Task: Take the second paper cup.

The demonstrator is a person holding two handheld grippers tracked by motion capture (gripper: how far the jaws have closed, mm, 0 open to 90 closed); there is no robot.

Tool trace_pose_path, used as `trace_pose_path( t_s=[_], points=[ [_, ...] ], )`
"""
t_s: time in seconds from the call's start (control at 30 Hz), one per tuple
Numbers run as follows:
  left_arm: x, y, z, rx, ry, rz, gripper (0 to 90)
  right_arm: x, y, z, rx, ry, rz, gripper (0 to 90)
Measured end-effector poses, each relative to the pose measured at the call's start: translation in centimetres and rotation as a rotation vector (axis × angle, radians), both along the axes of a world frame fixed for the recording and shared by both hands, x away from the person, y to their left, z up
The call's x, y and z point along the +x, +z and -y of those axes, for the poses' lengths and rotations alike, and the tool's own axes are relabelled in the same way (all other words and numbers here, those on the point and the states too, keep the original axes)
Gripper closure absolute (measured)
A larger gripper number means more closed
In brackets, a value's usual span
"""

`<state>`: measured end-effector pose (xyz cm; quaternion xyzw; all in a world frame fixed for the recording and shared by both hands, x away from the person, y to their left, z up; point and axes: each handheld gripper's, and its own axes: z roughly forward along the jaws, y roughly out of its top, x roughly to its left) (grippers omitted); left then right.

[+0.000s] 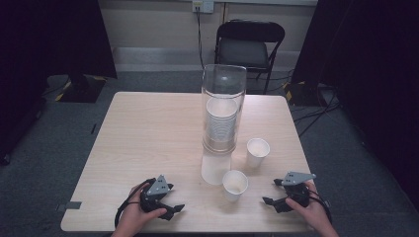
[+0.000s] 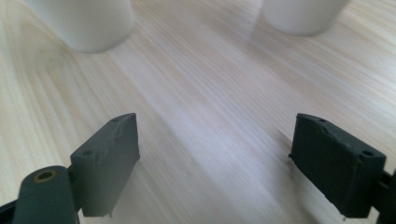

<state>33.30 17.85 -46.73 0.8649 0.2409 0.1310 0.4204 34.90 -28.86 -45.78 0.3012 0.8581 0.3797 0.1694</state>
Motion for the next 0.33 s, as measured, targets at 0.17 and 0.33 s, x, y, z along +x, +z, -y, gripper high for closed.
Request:
trace_pose_path(
  t_s=[0.17, 0.33],
  points=[
    [0.0, -0.6, -0.3, 0.006, 0.005, 0.014, 17.4, -0.1, -0.3, 1.1, 0.016, -0.025, 0.017, 14.7],
    [0.0, -0.6, -0.2, 0.040, -0.006, 0.039, 15.7, -0.2, -0.5, 1.7, 0.001, -0.031, 0.042, 14.4]
  ],
)
